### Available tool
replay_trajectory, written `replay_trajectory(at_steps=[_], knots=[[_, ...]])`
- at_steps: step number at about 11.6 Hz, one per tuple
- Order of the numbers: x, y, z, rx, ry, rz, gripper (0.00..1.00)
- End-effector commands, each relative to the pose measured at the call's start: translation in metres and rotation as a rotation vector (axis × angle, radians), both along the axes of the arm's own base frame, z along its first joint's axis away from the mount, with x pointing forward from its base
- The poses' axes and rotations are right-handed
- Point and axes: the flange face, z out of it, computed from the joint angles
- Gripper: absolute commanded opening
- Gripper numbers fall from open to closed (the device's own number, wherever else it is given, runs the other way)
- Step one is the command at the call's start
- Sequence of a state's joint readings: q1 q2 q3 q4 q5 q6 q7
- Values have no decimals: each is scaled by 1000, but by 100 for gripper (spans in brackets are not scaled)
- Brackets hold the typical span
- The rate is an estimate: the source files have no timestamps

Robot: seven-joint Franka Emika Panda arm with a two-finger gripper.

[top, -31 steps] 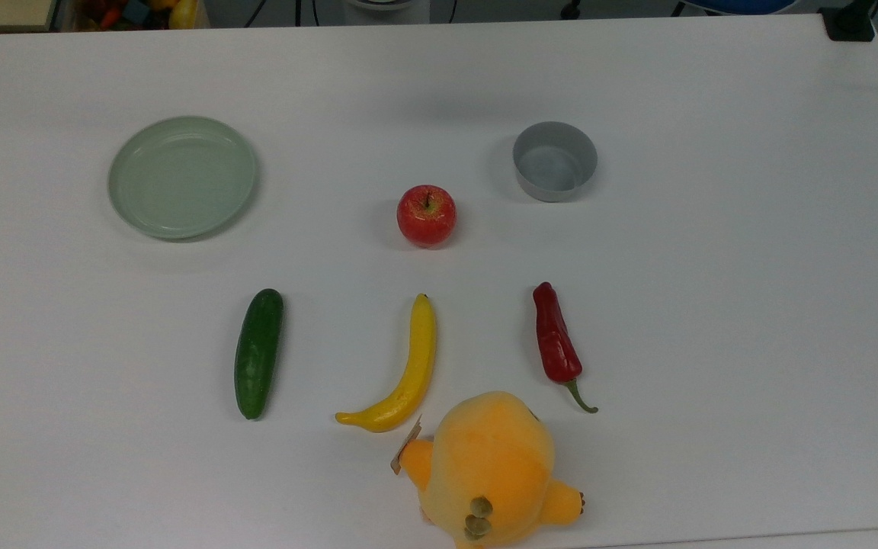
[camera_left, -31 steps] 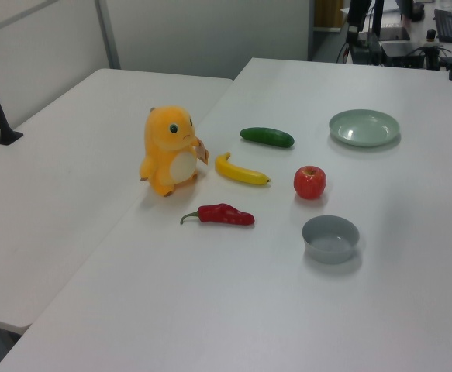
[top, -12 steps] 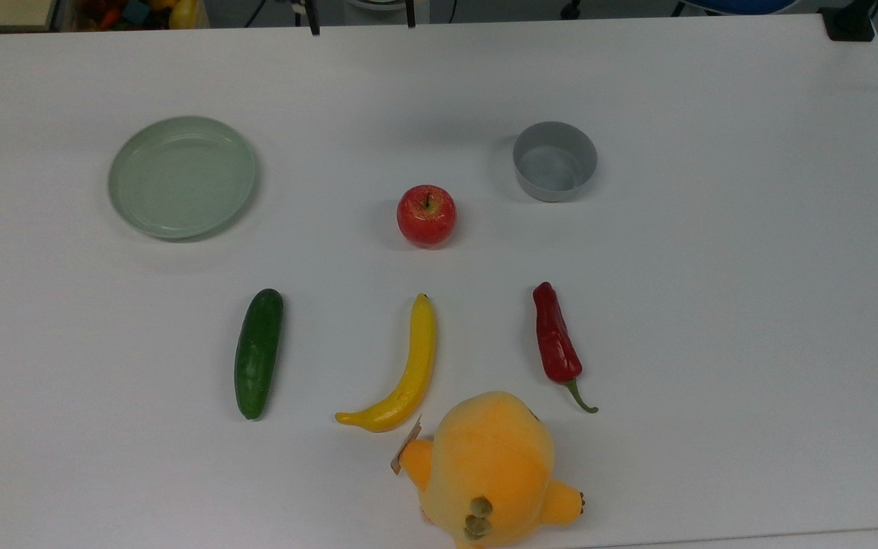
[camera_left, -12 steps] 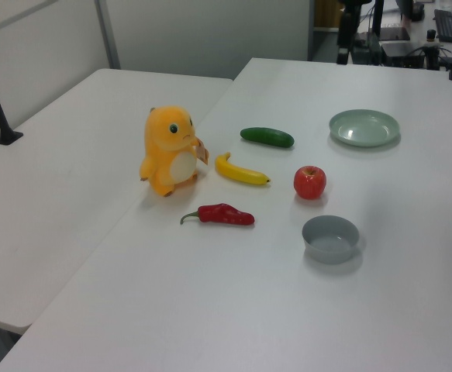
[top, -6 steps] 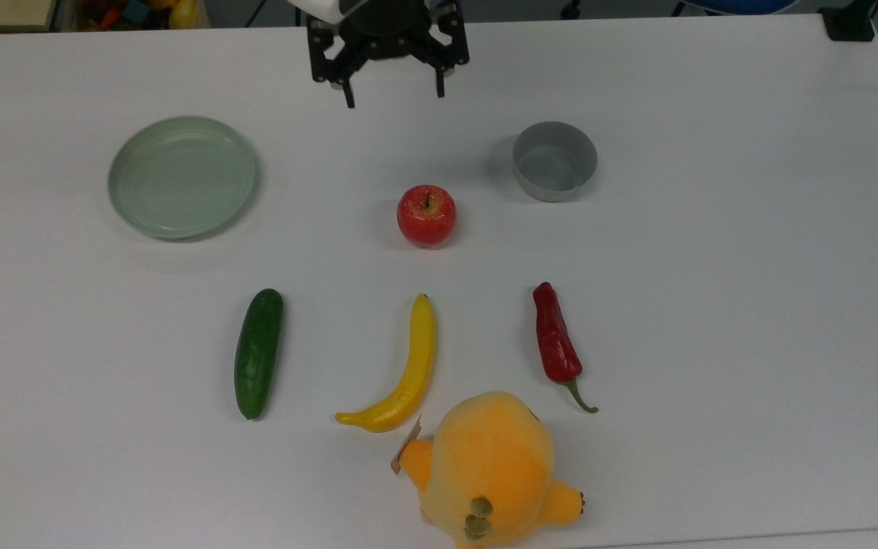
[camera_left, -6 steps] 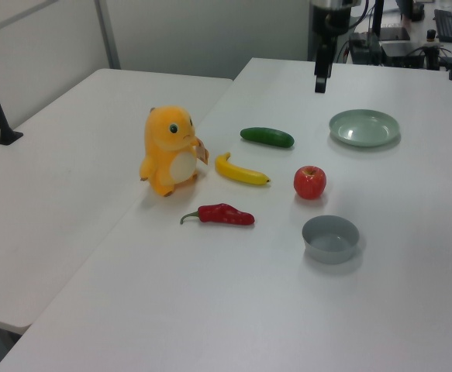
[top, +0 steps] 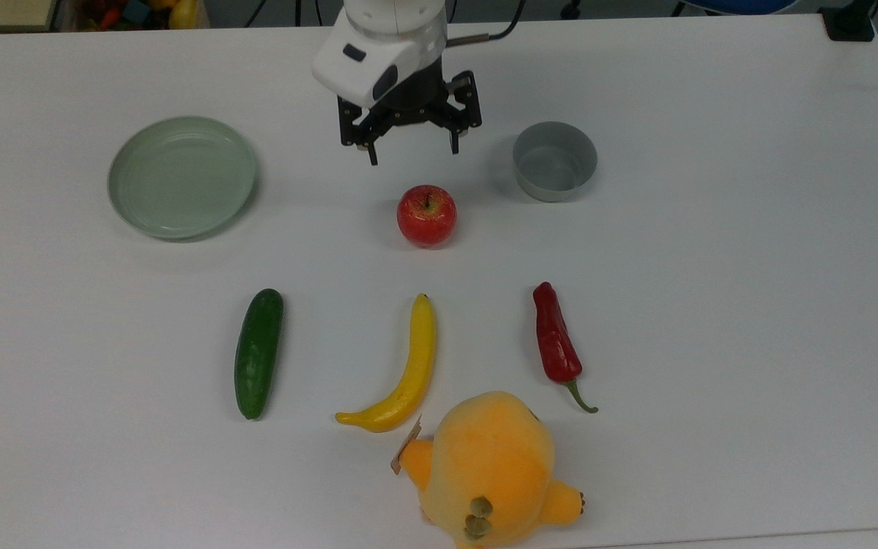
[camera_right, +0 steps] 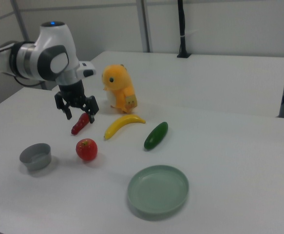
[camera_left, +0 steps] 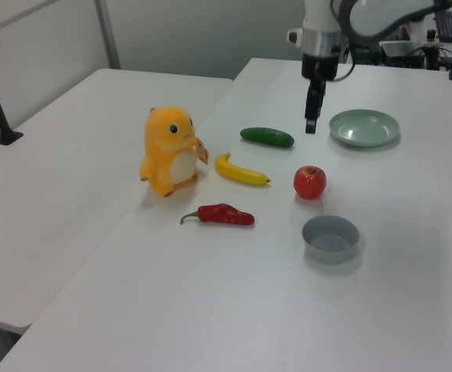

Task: Put the red apple in the bowl
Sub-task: 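Move the open gripper down over the red apple, then close the gripper around the red apple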

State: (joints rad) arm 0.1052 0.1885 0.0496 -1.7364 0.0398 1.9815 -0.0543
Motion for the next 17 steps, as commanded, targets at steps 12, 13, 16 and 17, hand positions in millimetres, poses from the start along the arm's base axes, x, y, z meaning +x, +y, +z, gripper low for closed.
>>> replay_trajectory(at_steps=[12, 13, 16, 17], knots=[[-12, 26, -125, -41, -32, 8, 100], [-11, 26, -128, -41, -27, -1, 100], [-10, 26, -135, -97, -31, 32, 100], [-10, 26, -136, -102, -29, 33, 100]])
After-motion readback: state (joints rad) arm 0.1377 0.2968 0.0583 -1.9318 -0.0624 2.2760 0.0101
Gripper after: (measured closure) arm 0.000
